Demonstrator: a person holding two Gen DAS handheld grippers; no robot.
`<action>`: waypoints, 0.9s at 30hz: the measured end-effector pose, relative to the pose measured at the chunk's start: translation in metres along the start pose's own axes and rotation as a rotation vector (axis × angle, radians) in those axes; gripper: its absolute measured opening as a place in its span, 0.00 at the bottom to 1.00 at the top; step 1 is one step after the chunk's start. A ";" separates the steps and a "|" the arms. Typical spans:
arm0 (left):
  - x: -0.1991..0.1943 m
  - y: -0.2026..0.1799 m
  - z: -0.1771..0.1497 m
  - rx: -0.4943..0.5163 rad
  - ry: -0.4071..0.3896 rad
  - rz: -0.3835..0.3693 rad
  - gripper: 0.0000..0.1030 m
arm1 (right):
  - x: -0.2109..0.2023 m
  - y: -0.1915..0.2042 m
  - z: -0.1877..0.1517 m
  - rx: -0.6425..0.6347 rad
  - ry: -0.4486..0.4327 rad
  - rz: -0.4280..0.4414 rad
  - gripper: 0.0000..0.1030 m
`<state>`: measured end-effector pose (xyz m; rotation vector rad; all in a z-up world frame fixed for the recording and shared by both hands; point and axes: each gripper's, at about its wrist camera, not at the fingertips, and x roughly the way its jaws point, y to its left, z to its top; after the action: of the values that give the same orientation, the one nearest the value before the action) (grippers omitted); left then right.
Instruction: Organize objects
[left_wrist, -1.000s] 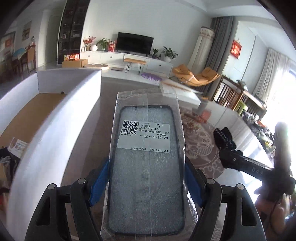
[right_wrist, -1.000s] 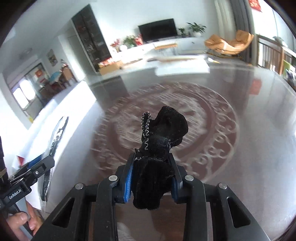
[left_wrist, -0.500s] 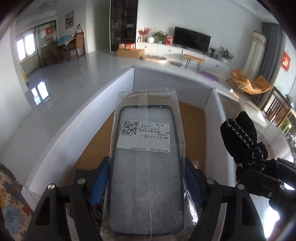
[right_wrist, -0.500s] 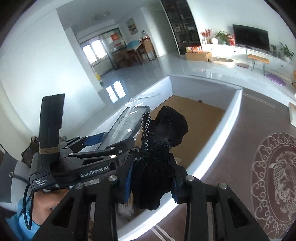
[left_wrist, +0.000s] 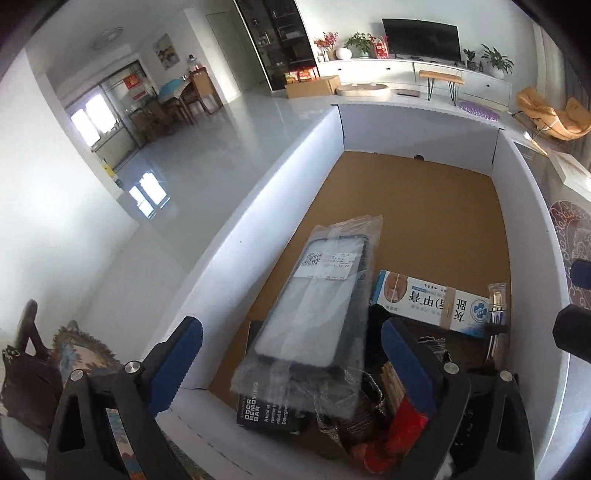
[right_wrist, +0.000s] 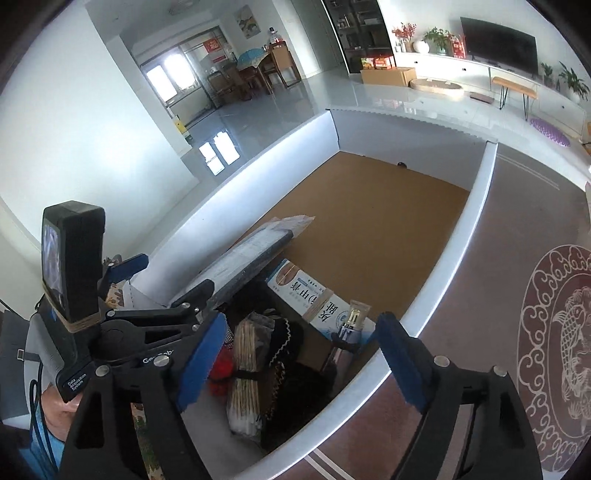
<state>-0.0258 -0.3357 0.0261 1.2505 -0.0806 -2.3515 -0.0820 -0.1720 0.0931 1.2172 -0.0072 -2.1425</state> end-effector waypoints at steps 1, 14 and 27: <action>-0.004 0.000 0.000 -0.014 -0.014 -0.006 0.96 | -0.002 0.000 0.001 -0.004 -0.002 -0.009 0.83; -0.034 0.004 -0.036 -0.081 -0.044 -0.071 0.96 | -0.003 0.016 0.004 -0.123 0.010 -0.163 0.89; -0.035 0.007 -0.040 -0.120 -0.062 -0.040 0.96 | 0.002 0.007 0.006 -0.091 0.001 -0.150 0.90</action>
<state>0.0248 -0.3200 0.0315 1.1320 0.0653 -2.3916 -0.0835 -0.1805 0.0975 1.1990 0.1856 -2.2447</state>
